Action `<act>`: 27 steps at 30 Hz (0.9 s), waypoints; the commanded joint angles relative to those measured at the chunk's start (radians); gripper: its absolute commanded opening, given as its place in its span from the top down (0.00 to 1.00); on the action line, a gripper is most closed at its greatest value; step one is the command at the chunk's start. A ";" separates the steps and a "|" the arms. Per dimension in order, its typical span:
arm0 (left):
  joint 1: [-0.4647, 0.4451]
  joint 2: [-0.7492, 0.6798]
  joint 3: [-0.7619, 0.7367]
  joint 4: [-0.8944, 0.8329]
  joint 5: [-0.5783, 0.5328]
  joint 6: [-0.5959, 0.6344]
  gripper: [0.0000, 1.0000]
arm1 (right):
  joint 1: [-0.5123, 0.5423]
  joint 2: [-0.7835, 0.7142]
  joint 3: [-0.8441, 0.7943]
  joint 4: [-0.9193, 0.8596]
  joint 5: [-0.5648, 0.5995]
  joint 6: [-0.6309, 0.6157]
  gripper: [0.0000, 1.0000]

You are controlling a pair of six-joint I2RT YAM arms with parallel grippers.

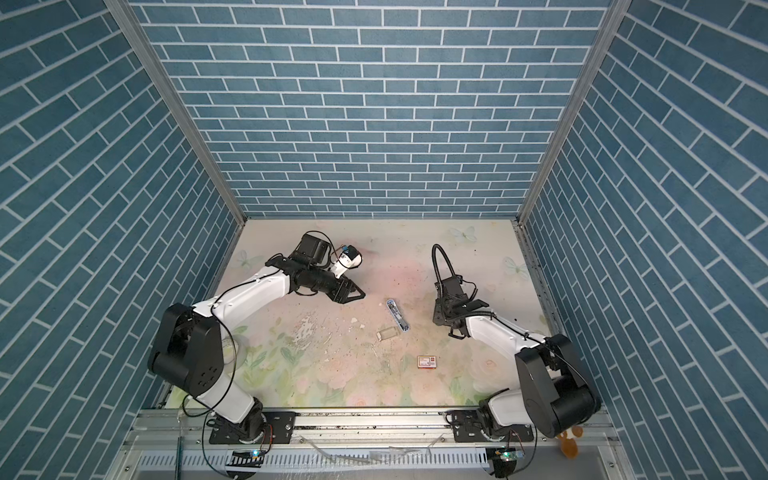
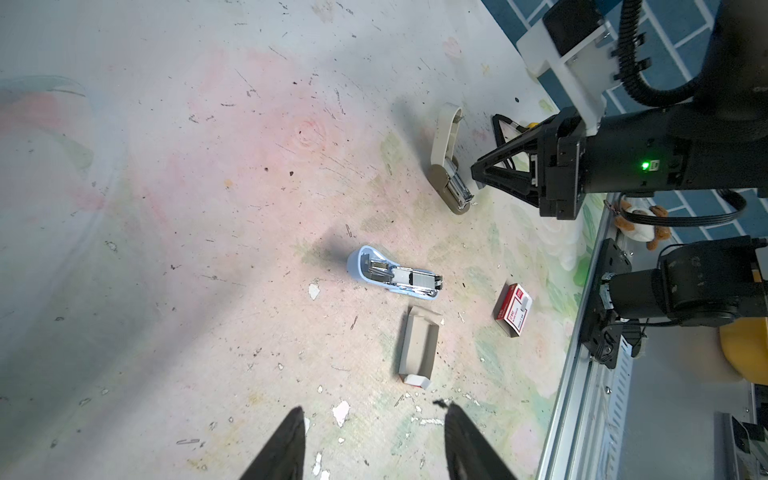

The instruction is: Load the staples into the stapler

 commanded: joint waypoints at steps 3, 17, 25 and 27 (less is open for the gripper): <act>0.006 0.009 -0.012 0.005 0.002 0.006 0.45 | -0.003 -0.026 -0.025 0.037 -0.023 -0.011 0.91; 0.006 0.005 -0.010 0.003 -0.006 0.010 0.45 | 0.004 0.032 -0.017 0.093 -0.067 -0.033 0.90; 0.011 0.003 -0.013 0.006 -0.004 0.011 0.45 | 0.013 0.042 -0.016 0.100 -0.067 -0.039 0.90; 0.013 0.004 -0.013 0.006 -0.004 0.012 0.45 | 0.015 0.046 -0.016 0.100 -0.065 -0.040 0.90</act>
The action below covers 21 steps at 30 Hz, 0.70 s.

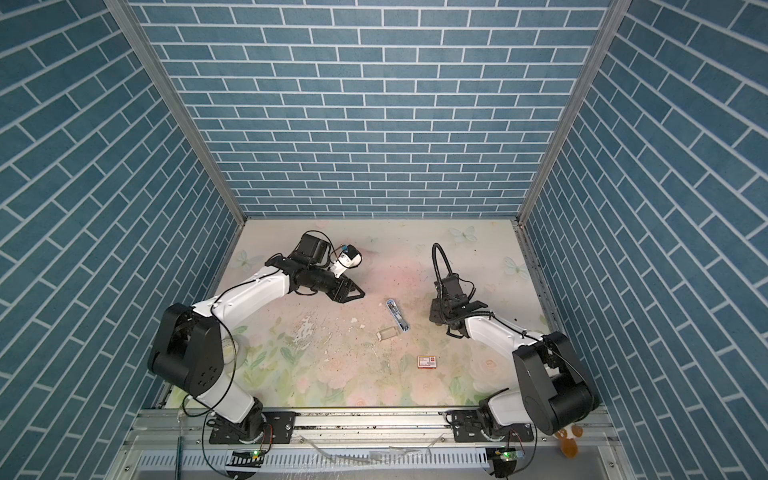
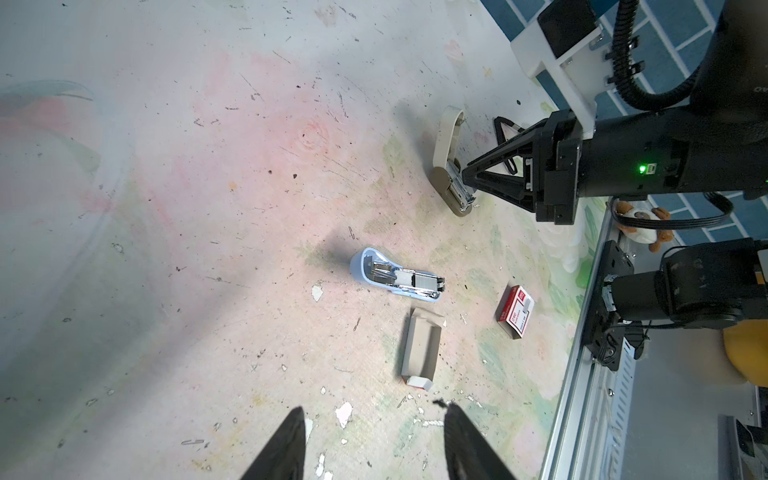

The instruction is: Load the staples into the stapler

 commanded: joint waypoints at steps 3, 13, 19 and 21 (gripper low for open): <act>0.008 0.002 -0.013 0.005 -0.002 0.011 0.45 | 0.010 0.022 -0.005 0.019 -0.009 -0.033 0.90; 0.011 -0.003 -0.014 0.006 -0.007 0.012 0.45 | 0.024 0.022 -0.009 0.016 0.016 -0.041 0.91; 0.013 -0.004 -0.013 0.006 -0.011 0.015 0.45 | 0.028 -0.014 -0.020 0.029 0.016 -0.066 0.90; 0.012 -0.005 -0.013 0.006 -0.011 0.016 0.45 | 0.028 -0.019 -0.018 0.023 0.026 -0.076 0.91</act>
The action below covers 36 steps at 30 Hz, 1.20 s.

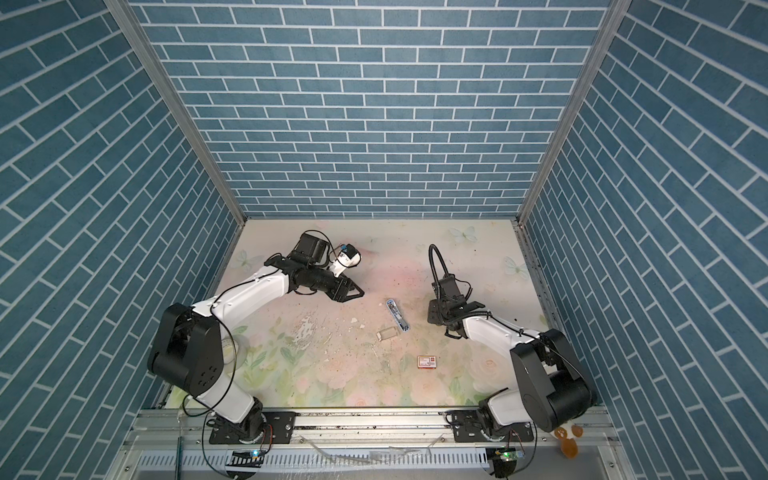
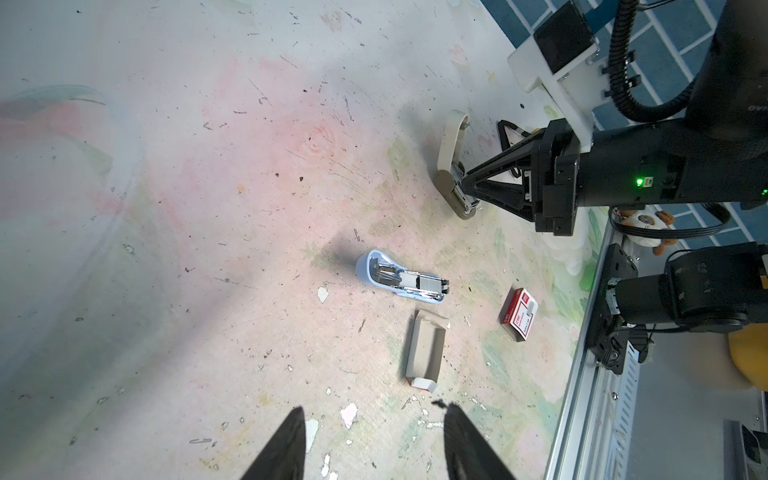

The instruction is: Load the staples into the stapler

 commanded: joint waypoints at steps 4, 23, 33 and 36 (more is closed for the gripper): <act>0.006 -0.004 -0.013 0.000 -0.010 0.019 0.45 | 0.006 -0.032 -0.019 0.008 0.050 -0.050 0.91; 0.006 0.002 -0.014 -0.001 -0.010 0.020 0.45 | 0.005 -0.006 -0.044 0.057 0.052 -0.053 0.91; 0.008 0.002 -0.014 -0.002 -0.013 0.020 0.45 | 0.006 -0.002 -0.050 0.063 0.049 -0.053 0.91; 0.006 0.002 -0.014 -0.002 -0.013 0.020 0.45 | 0.006 0.002 -0.048 0.064 0.046 -0.053 0.91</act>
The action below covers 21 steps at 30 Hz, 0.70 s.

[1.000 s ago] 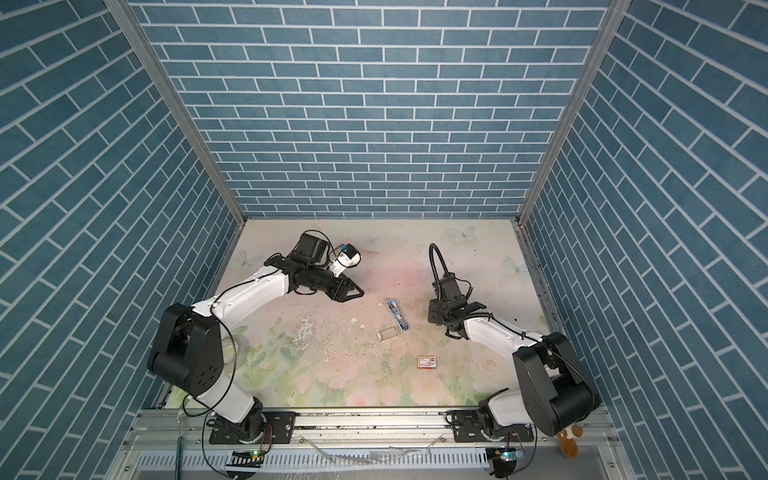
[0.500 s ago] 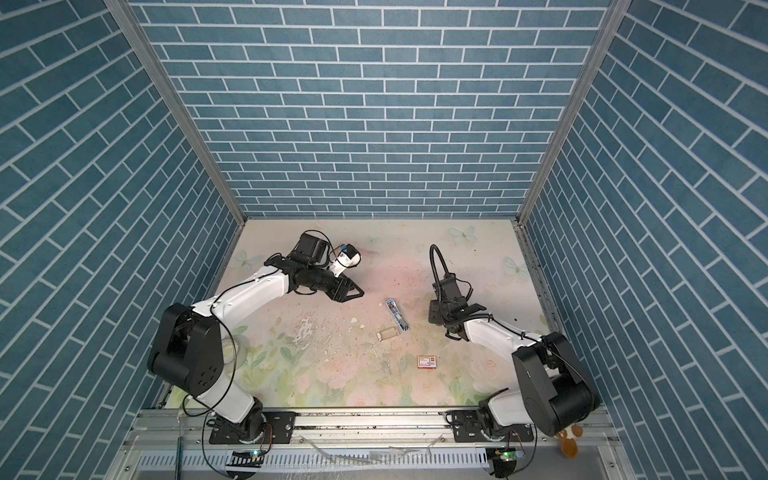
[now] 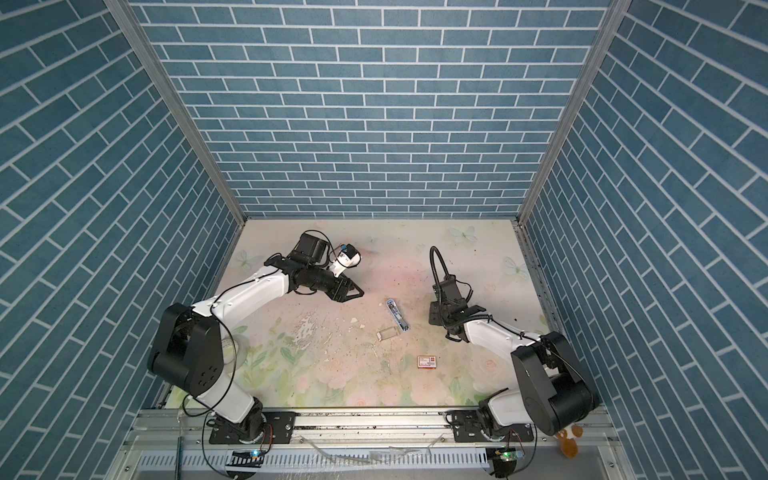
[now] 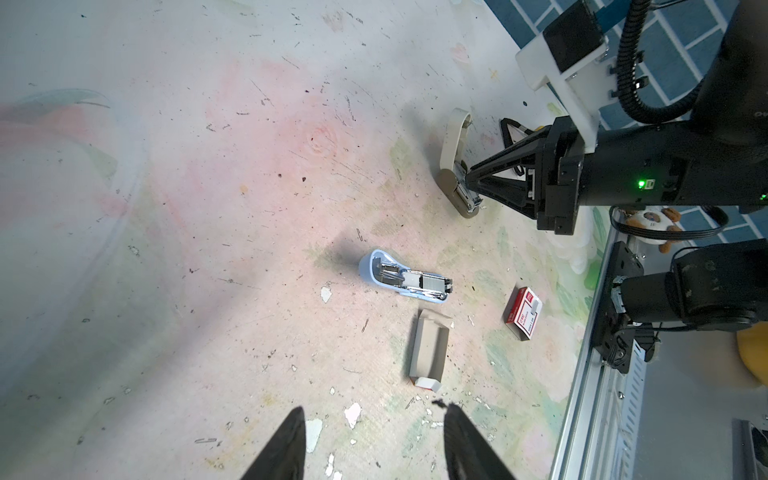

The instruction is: Load the staples into the stapler

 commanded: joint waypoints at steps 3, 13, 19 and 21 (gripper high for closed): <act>0.006 0.002 -0.014 -0.002 -0.008 0.010 0.45 | 0.004 0.015 -0.013 0.009 0.014 -0.030 0.91; 0.007 0.000 -0.016 0.001 -0.010 0.012 0.45 | 0.004 0.021 -0.022 0.019 0.011 -0.026 0.91; 0.008 0.000 -0.017 0.000 -0.011 0.014 0.45 | 0.006 0.022 -0.025 0.024 0.014 -0.026 0.91; 0.008 0.002 -0.017 0.000 -0.011 0.014 0.45 | 0.006 0.026 -0.028 0.024 0.014 -0.026 0.91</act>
